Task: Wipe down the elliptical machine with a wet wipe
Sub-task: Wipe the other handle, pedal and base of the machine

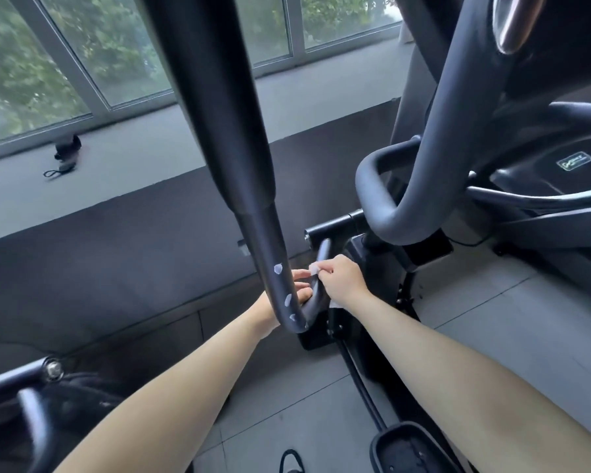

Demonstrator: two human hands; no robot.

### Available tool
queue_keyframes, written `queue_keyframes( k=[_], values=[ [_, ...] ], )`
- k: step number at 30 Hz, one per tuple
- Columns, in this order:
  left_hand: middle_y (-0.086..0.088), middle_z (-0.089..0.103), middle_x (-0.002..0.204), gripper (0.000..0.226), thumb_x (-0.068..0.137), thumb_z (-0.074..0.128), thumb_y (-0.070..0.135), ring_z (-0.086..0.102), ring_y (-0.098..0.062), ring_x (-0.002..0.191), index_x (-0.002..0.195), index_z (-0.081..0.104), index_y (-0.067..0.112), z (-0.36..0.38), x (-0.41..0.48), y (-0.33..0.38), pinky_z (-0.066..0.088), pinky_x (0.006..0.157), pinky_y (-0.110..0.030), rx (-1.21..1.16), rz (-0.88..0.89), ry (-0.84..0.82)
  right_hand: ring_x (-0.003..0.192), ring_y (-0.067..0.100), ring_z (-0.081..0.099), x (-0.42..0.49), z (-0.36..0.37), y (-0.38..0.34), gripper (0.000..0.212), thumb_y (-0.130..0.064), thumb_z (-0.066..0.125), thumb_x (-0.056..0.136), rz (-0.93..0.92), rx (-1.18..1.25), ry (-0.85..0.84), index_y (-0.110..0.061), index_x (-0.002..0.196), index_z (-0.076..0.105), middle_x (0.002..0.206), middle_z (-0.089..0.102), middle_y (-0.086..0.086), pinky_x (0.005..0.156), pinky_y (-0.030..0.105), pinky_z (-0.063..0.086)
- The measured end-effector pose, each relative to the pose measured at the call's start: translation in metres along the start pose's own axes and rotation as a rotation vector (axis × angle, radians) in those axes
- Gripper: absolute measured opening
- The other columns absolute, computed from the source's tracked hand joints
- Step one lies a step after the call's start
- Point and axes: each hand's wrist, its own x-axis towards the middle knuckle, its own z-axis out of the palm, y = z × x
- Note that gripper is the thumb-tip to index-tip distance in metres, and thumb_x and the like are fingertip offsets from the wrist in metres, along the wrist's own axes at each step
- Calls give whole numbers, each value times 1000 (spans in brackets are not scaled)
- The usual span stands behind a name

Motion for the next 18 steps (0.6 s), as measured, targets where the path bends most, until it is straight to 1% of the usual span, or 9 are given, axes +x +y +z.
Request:
queue_keyframes(
  k=[3, 5, 7, 9, 11, 13, 14, 16, 18],
  values=[
    [-8, 66, 113, 28, 97, 60, -2, 69, 2, 87, 119, 56, 15, -2, 2, 2, 50, 72, -10, 24, 6, -4, 93, 23, 65, 17, 3, -5, 27, -27, 56, 94, 89, 33, 57, -38, 91, 80, 109, 64, -4, 48, 29, 57],
    [-11, 66, 111, 28, 98, 60, -4, 69, 7, 80, 120, 55, 12, -3, 0, 5, 50, 71, -10, 9, 1, 7, 100, 22, 65, 14, 8, -7, 24, -27, 58, 95, 80, 23, 63, -34, 99, 81, 113, 64, -6, 59, 26, 55],
    [-6, 67, 104, 24, 98, 59, -5, 69, 7, 76, 118, 58, 8, 0, -6, 7, 50, 70, -10, -14, 13, 12, 105, 20, 64, -3, 12, -7, 26, -24, 56, 95, 73, 53, 21, -29, 102, 81, 113, 66, -3, 79, 31, 57],
    [-2, 69, 97, 16, 98, 60, -5, 68, 4, 73, 110, 64, 5, 3, -14, 10, 50, 70, -12, -2, 36, 40, 103, 22, 65, -25, 11, -8, 31, -16, 53, 93, 71, 80, -45, -25, 99, 82, 109, 70, 2, 90, 34, 55],
    [-4, 71, 95, 12, 97, 62, -2, 69, -4, 76, 96, 69, 8, 4, -22, 9, 51, 74, -19, -7, 58, 79, 103, 26, 68, -50, 5, -9, 33, -12, 51, 91, 72, 199, -113, -21, 97, 82, 106, 76, 5, 92, 38, 55],
    [-7, 74, 101, 10, 95, 67, 4, 70, -15, 89, 92, 71, 13, 4, -32, 12, 54, 86, -29, 10, 68, 114, 107, 19, 69, -71, -3, -10, 35, -9, 49, 95, 66, 329, -184, -21, 104, 81, 108, 77, 1, 92, 32, 55],
    [-8, 74, 108, 4, 94, 71, 12, 71, -20, 98, 96, 73, 15, 3, -37, 13, 55, 92, -35, 35, 69, 119, 108, 17, 69, -74, -6, -10, 37, -9, 48, 97, 52, 330, -204, -23, 108, 81, 109, 77, -1, 91, 27, 55],
    [-2, 75, 113, 21, 83, 77, 34, 70, -24, 106, 101, 76, 23, 1, -46, 15, 55, 95, -40, 69, 52, 135, 109, 19, 69, -70, -9, -12, 40, -9, 47, 98, 17, 236, -216, -26, 114, 79, 116, 75, 1, 88, 23, 54],
    [5, 76, 107, 18, 82, 78, 34, 71, -20, 103, 99, 77, 28, 1, -56, 18, 55, 91, -35, 131, 71, 142, 107, 26, 70, -61, -8, -17, 42, -7, 45, 97, 35, 163, -184, -26, 114, 79, 118, 74, 4, 85, 25, 55]
  ],
)
